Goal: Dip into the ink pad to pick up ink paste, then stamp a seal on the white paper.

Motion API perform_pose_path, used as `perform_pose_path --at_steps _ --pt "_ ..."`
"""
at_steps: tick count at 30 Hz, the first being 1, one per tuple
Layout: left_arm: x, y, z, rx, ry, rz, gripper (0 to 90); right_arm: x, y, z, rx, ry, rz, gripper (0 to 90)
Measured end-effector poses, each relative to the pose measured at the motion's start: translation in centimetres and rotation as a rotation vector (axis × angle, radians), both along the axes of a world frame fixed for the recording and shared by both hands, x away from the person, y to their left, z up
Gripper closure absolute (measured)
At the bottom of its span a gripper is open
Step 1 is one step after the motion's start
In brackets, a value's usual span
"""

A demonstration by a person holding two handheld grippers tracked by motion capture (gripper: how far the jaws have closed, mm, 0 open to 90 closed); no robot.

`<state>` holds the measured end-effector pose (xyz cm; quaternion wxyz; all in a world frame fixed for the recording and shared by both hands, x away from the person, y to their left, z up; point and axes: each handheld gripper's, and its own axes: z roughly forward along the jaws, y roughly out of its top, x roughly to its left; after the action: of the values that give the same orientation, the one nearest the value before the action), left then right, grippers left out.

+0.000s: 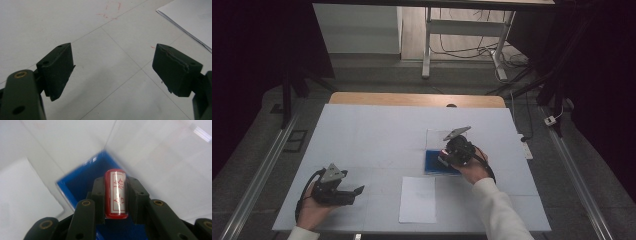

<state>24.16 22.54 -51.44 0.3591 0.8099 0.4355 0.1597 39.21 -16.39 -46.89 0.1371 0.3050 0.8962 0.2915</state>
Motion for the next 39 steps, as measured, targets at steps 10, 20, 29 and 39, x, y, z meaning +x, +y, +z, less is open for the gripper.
perform_pose_path --at_steps 10,20,29,39 --pt "-0.1 0.1 0.0 -0.002 -0.001 0.003 17.2 -0.8 -1.2 1.7 0.1 -0.041 -0.011 69.6" --pt "0.0 0.1 -0.1 0.0 0.002 0.006 17.2 -1.6 -1.3 2.3 0.114 -0.058 0.032 69.6" --pt "-0.1 0.0 0.1 0.001 -0.005 0.002 17.2 -3.3 -1.3 3.4 0.131 -0.09 0.069 69.5" --pt "-0.3 0.1 0.1 0.0 -0.013 0.006 17.2 -5.6 -1.0 3.2 0.175 -0.084 0.132 69.5"
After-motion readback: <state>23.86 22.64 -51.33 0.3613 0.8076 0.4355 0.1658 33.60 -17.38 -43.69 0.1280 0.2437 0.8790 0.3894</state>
